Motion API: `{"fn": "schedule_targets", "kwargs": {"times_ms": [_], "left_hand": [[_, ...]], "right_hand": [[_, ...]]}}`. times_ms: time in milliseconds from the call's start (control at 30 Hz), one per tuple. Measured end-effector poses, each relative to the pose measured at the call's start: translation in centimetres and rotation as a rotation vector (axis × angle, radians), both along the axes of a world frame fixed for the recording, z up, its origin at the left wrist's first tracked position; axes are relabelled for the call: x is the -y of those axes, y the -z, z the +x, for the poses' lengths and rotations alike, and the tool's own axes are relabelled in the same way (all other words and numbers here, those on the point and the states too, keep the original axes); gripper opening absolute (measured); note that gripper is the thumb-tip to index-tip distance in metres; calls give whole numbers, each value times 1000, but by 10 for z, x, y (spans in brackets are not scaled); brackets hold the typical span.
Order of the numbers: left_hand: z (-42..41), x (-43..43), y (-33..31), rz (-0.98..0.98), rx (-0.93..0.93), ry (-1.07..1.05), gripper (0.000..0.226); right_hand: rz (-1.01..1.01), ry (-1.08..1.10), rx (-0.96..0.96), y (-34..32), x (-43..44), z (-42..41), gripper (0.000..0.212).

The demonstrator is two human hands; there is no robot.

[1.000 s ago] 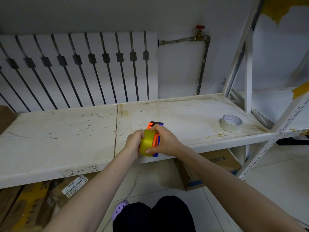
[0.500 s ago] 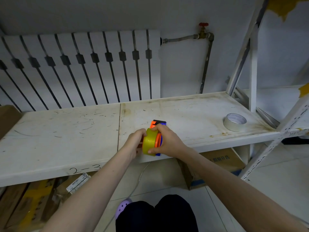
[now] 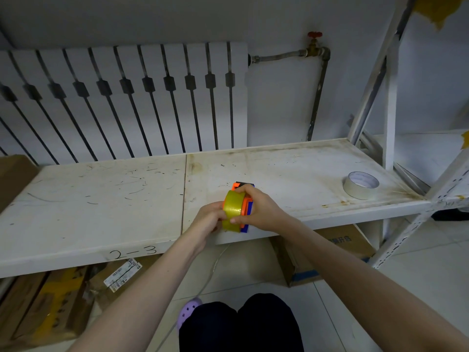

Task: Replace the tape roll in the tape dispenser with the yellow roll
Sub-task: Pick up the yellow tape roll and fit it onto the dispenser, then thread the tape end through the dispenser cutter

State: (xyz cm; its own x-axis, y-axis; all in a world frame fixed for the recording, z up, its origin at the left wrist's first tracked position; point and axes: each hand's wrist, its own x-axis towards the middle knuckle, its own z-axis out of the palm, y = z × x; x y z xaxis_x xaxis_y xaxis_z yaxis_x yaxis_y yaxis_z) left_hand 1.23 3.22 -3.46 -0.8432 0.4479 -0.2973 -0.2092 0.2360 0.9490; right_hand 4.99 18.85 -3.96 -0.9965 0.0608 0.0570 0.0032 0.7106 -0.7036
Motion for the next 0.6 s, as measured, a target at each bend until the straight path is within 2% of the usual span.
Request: {"fn": "schedule_targets", "kwargs": {"times_ms": [100,267,300,400,467,600], "left_hand": [[0,8,5,-9,-123,124,30],[3,0,10,-93,-331,55,14],[3,-2,11,-137,-377,53,10],[2,-5,17,-302,-484,35,21],[4,-6,15,-391,-537,33,8],[10,-8,13,-498,-625,5,34]], "right_hand": [[69,-42,-14,-4,-1,0,74],[349,0,-179,-16,9,0,47],[388,24,-205,-18,11,0,40],[436,61,-265,-23,14,2,28],[440,71,-283,-24,17,6,25],[369,94,-308,-19,17,11,21]]}}
